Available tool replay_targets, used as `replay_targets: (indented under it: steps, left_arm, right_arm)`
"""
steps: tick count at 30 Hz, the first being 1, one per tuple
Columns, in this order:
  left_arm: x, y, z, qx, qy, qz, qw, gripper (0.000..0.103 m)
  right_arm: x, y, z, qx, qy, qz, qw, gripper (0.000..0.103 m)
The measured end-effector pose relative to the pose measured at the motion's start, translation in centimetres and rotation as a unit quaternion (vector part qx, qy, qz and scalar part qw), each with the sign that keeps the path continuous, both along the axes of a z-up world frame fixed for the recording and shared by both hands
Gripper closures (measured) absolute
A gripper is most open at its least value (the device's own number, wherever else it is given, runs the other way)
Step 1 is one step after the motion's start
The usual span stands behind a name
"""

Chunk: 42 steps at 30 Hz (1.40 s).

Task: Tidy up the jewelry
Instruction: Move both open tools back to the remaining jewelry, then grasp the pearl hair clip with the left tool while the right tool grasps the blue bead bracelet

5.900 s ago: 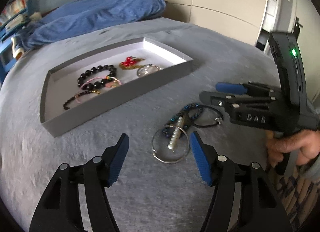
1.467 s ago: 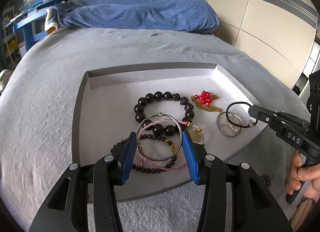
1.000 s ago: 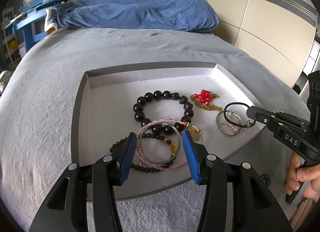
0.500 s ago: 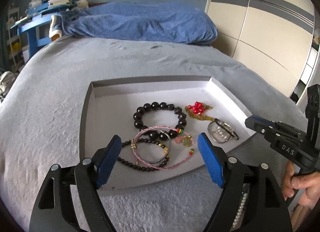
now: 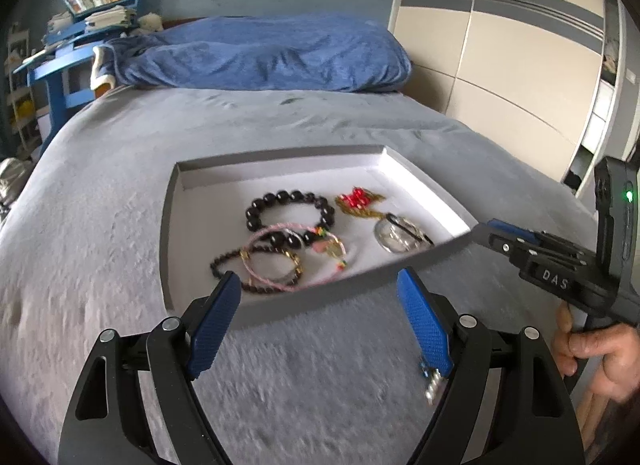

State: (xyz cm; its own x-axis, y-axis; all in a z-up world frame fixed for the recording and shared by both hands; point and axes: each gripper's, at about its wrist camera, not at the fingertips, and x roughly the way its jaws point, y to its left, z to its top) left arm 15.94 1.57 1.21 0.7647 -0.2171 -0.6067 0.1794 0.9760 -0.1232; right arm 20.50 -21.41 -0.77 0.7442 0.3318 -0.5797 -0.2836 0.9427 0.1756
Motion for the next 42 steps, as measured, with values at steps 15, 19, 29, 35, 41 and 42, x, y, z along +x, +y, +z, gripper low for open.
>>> replay_targets:
  steps: [15, 19, 29, 35, 41, 42]
  left_arm:
    - [-2.2, -3.1, -2.4, 0.012, 0.054, -0.070, 0.9961, 0.023]
    - [-2.6, -4.1, -2.6, 0.005, 0.061, -0.103, 0.9928, 0.031]
    - [-2.7, -6.3, -4.2, 0.035, 0.101, -0.158, 0.9817, 0.088]
    - [-2.9, -5.6, -3.4, 0.025, 0.089, -0.154, 0.9838, 0.097]
    - [-3.1, -3.6, -1.5, -0.003, 0.061, -0.126, 0.9901, 0.097]
    - [-2.9, -3.1, -1.5, -0.001, 0.061, -0.114, 0.9916, 0.097]
  right_arm:
    - [-1.8, -1.2, -1.2, 0.005, 0.032, -0.016, 0.999, 0.049]
    - [-2.4, -1.6, -1.3, 0.006, 0.037, -0.025, 0.999, 0.045]
    - [-2.5, -1.7, -1.7, 0.005, 0.049, -0.025, 0.998, 0.045]
    - [-2.5, -1.7, -2.0, 0.007, 0.056, -0.023, 0.998, 0.044]
    - [-2.6, -1.0, -2.2, 0.002, 0.059, -0.003, 0.998, 0.044]
    - [-2.7, -0.8, -2.3, -0.001, 0.059, 0.002, 0.998, 0.044]
